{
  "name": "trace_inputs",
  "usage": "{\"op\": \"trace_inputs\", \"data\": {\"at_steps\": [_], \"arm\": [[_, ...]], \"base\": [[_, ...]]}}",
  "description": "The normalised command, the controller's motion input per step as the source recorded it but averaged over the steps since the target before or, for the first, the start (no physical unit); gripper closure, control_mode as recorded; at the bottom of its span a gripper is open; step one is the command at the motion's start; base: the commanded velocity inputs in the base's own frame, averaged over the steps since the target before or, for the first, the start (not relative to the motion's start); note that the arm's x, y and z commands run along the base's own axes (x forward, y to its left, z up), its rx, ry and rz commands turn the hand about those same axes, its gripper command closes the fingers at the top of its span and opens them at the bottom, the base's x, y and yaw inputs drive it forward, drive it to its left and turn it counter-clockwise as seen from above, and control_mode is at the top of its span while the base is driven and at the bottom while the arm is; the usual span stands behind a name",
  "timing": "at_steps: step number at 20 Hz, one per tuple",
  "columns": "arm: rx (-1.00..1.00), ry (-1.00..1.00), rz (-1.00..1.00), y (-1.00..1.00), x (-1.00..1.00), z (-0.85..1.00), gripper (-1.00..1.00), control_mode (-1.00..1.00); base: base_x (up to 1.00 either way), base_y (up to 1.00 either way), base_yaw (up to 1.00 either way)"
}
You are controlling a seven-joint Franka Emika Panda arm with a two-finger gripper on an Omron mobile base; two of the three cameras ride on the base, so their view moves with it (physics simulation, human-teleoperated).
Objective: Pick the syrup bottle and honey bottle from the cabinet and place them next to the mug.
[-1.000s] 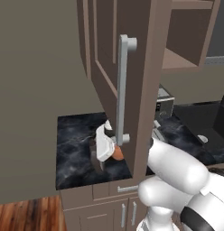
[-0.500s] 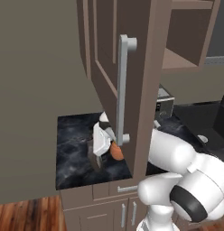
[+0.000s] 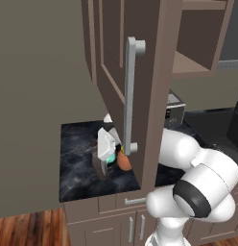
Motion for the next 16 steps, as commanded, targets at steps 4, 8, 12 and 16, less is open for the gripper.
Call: {"op": "trace_inputs", "data": {"at_steps": [4, 8, 12, 16], "arm": [[0.00, 0.00, 0.00, 0.00, 0.00, -0.02, 1.00, -1.00], [0.00, -0.03, 0.00, 0.01, 0.00, 0.00, 1.00, -1.00], [0.01, -0.03, 0.00, 0.12, -0.16, 0.00, 1.00, -1.00], [0.00, -0.02, 0.01, 0.07, -0.03, 0.00, 1.00, -1.00]], "base": [[0.00, 0.00, 0.00], [0.00, 0.00, 0.00], [0.00, 0.00, 0.00], [0.00, 0.00, 0.00]]}}
